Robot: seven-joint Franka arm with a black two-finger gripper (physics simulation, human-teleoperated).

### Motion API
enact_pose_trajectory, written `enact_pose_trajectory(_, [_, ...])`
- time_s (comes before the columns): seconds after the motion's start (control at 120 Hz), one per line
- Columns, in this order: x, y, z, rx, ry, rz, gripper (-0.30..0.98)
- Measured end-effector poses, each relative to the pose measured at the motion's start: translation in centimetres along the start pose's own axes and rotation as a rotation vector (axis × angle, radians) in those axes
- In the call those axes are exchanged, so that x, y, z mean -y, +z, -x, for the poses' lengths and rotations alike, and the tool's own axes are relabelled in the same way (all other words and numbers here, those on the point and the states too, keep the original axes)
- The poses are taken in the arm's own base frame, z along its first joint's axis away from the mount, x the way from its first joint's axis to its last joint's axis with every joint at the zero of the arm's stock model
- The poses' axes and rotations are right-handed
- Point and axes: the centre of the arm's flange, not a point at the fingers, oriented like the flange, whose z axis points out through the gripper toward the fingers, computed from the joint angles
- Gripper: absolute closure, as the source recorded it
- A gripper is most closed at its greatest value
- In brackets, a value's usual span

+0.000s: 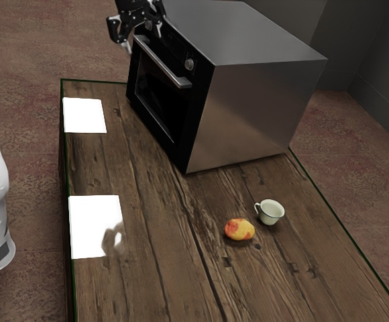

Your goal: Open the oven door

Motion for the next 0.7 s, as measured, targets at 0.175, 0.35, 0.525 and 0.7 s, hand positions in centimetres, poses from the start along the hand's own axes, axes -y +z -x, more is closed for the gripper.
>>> enact_pose_trajectory(0.175, [-0.5, 0.5, -0.1, 0.004, 0.052, 0.007, 0.0])
enact_pose_trajectory(0.35, [-0.4, 0.9, -0.7, 0.0, 0.087, 0.008, 0.0])
enact_pose_trajectory(0.525, [-0.8, 1.8, 1.7, 0.002, 0.177, 0.001, 0.0])
enact_pose_trajectory(0.7, [-0.8, 3.0, 2.0, 0.006, 0.228, 0.003, 0.0])
